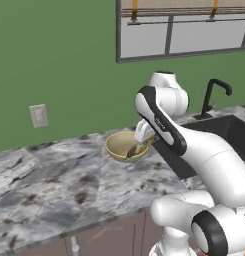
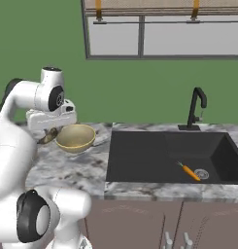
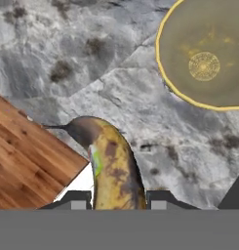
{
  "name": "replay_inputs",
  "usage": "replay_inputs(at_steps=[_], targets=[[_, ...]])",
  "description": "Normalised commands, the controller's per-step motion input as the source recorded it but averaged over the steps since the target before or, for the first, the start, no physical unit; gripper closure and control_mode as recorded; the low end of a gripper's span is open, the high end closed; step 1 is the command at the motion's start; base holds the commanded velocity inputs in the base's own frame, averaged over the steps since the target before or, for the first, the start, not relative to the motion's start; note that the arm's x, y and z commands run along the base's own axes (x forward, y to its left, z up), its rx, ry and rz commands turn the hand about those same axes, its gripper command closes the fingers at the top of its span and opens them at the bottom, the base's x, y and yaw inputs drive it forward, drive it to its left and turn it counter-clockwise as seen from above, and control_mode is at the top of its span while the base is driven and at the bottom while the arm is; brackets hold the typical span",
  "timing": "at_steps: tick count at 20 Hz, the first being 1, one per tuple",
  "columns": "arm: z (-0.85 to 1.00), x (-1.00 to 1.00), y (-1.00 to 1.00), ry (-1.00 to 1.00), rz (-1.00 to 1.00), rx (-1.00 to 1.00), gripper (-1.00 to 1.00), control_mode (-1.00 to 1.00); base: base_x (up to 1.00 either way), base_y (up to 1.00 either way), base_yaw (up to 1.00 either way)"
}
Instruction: Pick the bananas from the cabinet and place them in one bowl. Pick the carrot from the sink and place it in the other bowl.
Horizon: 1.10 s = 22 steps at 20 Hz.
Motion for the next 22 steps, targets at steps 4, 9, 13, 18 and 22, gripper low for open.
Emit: replay_inputs(at_steps=[4, 9, 13, 18, 22], targets=[[-0.09, 1.0, -0.02, 0.08, -0.02, 0.0, 1.0, -1.0, 0.0, 0.0, 0.0], [-0.17, 0.61, -0.04, 0.01, -0.09, -0.01, 1.0, -1.0, 0.0, 0.0, 0.0], [-0.16, -0.05, 0.0, -0.01, 0.01, -0.07, 1.0, -1.0, 0.0, 0.0, 0.0], [-0.62, -0.31, 0.0, -0.25, 0.03, -0.17, 1.0, -1.0, 0.0, 0.0, 0.0], [-0.29, 0.14, 0.01, -0.17, 0.01, -0.03, 1.0, -1.0, 0.0, 0.0, 0.0]])
